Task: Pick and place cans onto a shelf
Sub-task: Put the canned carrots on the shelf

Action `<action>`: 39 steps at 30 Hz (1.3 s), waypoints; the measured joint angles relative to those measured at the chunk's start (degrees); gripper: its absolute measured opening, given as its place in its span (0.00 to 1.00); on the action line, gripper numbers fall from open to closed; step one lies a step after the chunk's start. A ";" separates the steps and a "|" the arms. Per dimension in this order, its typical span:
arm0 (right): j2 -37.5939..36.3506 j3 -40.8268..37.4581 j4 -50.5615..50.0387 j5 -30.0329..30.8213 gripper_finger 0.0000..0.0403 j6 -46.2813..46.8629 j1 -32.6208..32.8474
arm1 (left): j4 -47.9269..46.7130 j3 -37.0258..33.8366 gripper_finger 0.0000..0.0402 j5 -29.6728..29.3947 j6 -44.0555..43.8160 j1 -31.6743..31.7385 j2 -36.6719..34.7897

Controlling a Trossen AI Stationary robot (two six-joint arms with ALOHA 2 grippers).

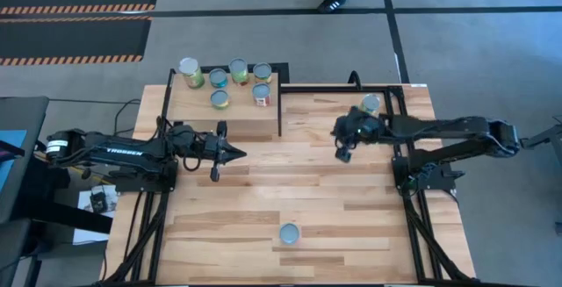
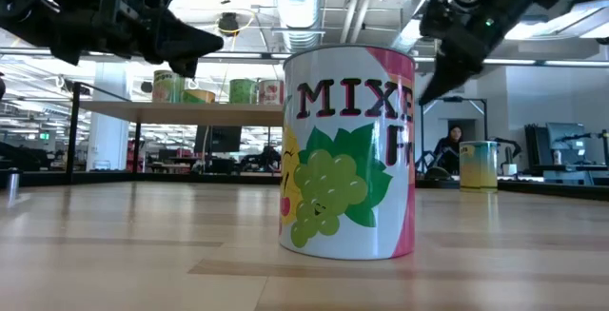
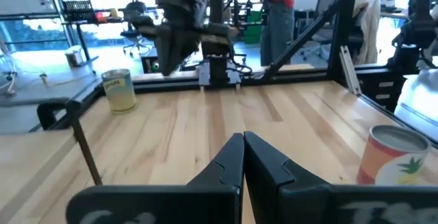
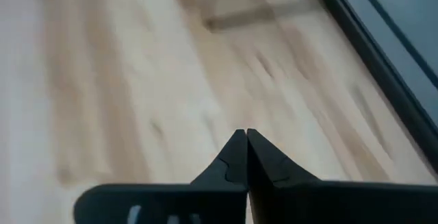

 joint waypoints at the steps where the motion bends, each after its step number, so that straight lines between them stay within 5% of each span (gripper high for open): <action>1: -0.64 0.63 -3.66 1.09 0.03 0.80 -1.09 | -0.02 -0.15 0.00 -0.02 -0.02 0.10 -0.02; 8: -2.24 2.72 -18.76 5.10 0.17 4.64 -11.17 | 0.13 -0.49 0.00 -0.07 0.45 0.14 -0.06; 22: 3.76 2.90 -18.06 9.59 0.48 4.29 -29.64 | -1.37 -0.49 0.00 -0.84 0.63 0.16 -0.05; 31: 10.05 2.93 -13.86 9.94 0.40 3.45 -34.46 | -1.33 -0.49 0.00 -1.73 0.52 0.14 -0.04; 39: 12.77 3.59 -13.83 9.77 0.18 0.31 -34.86 | -1.33 -0.49 0.00 -1.79 0.27 0.14 -0.04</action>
